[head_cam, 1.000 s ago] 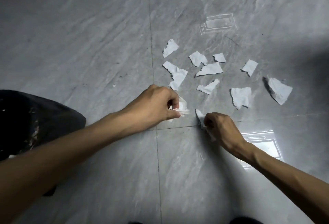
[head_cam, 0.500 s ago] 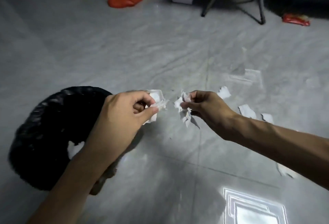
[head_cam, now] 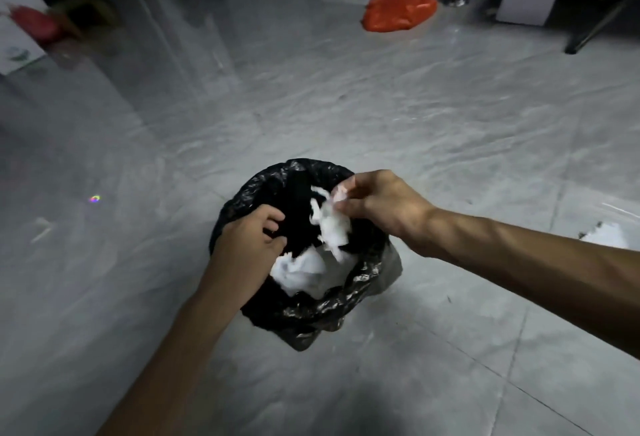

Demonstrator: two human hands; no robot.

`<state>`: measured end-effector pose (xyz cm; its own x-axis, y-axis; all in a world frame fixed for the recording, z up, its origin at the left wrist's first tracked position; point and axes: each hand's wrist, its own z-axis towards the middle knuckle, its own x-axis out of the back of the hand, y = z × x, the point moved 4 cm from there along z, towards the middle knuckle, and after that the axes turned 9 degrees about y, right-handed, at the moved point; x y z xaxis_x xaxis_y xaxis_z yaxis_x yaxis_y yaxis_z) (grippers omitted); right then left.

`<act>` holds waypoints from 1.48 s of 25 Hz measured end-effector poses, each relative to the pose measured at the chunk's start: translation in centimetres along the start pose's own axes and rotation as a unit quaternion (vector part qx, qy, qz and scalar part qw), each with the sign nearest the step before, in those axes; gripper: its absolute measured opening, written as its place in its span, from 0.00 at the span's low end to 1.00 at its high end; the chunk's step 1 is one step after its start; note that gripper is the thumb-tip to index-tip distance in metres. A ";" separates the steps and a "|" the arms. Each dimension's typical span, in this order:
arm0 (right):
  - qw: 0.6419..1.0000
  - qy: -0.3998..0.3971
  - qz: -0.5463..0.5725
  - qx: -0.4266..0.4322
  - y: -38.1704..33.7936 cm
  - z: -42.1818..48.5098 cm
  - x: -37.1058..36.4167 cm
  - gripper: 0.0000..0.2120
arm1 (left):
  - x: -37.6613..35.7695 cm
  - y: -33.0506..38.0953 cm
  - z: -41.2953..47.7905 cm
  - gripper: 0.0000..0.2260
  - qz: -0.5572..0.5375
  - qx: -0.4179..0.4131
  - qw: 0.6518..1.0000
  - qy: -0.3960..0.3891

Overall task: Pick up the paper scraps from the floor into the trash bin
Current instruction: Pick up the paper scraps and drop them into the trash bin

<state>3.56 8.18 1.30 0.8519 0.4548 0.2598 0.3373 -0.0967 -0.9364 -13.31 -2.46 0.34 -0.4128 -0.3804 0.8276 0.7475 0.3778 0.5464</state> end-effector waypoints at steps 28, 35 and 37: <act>0.953 0.251 0.021 -0.167 20.6 -18.1 32.9 0.05 | -19.0 31.8 -11.1 0.08 -0.021 -0.355 0.889 -0.288; 0.904 0.225 -0.322 -0.168 32.3 -21.4 34.3 0.18 | -31.0 33.3 -16.4 0.15 0.165 -0.396 0.796 -0.426; 0.894 0.210 -0.366 -0.154 34.2 -20.8 33.5 0.19 | -34.3 33.1 -16.1 0.17 0.174 -0.356 0.822 -0.408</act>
<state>51.96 1.63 -17.09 0.4117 0.1304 0.9020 0.9048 -0.1772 -0.3873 33.95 9.51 -12.03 -0.1034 0.4501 0.8870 0.8900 -0.3562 0.2845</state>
